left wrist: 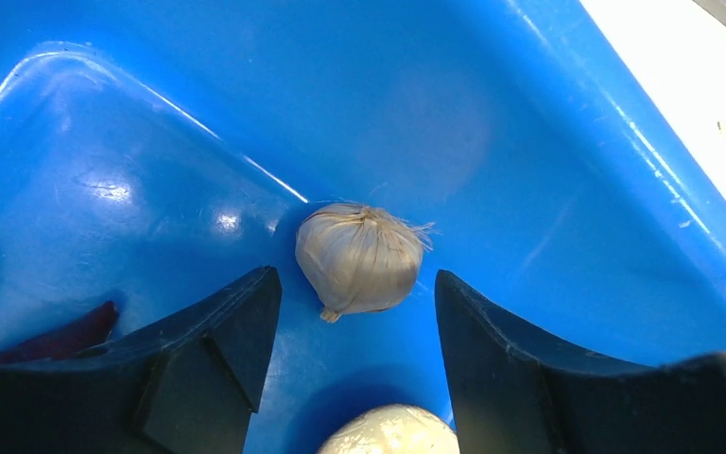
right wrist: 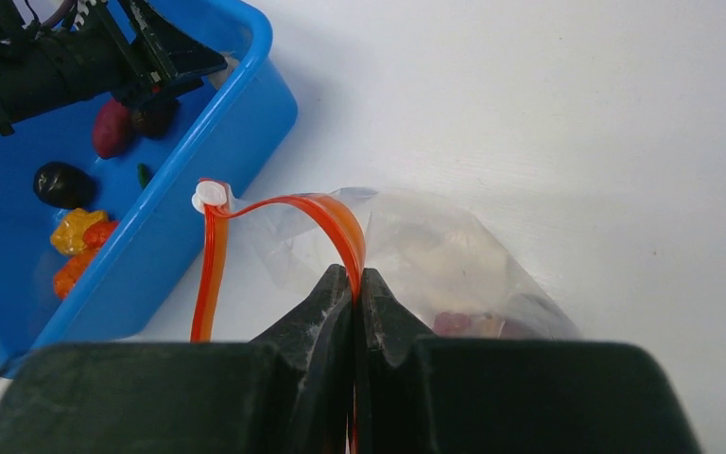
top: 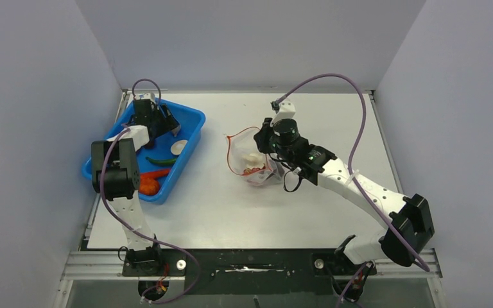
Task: Place the food in the zip-top bag and seal the zipper
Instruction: Pick up the fake vegetable from the bin.
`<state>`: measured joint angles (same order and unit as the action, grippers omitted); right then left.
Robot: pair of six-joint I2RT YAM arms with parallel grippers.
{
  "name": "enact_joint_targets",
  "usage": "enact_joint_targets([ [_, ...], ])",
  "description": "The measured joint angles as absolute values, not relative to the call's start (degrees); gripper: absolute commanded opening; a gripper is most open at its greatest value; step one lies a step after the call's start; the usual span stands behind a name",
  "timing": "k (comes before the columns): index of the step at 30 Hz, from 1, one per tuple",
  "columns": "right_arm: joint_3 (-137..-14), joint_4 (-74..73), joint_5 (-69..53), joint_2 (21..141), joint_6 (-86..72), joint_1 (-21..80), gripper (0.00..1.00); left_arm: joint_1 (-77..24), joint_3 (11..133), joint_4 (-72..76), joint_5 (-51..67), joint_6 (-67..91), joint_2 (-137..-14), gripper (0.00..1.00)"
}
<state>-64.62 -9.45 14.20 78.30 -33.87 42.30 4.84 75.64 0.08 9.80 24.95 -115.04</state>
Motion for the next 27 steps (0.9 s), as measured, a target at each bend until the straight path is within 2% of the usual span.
enact_joint_targets([
  [4,-64.88,-9.30,13.08,79.48,-34.39,42.30,0.00,4.84,75.64,0.21,10.57,25.28,-115.33,0.56],
  [8,-64.93,-8.95,12.80,79.53,-34.63,42.30,0.00,4.82,75.64,0.27,10.74,25.45,-115.33,0.48],
  [18,-64.93,-8.19,12.38,79.48,-34.57,42.30,0.00,4.82,76.05,0.82,11.35,25.76,-117.58,0.47],
  [23,-64.93,-8.21,12.43,79.48,-34.59,42.30,0.00,4.82,76.82,0.14,11.14,25.71,-117.71,0.42],
  [27,-64.93,-8.21,12.43,79.18,-34.79,42.30,0.00,4.80,76.86,-0.14,10.94,25.67,-117.69,0.34],
])
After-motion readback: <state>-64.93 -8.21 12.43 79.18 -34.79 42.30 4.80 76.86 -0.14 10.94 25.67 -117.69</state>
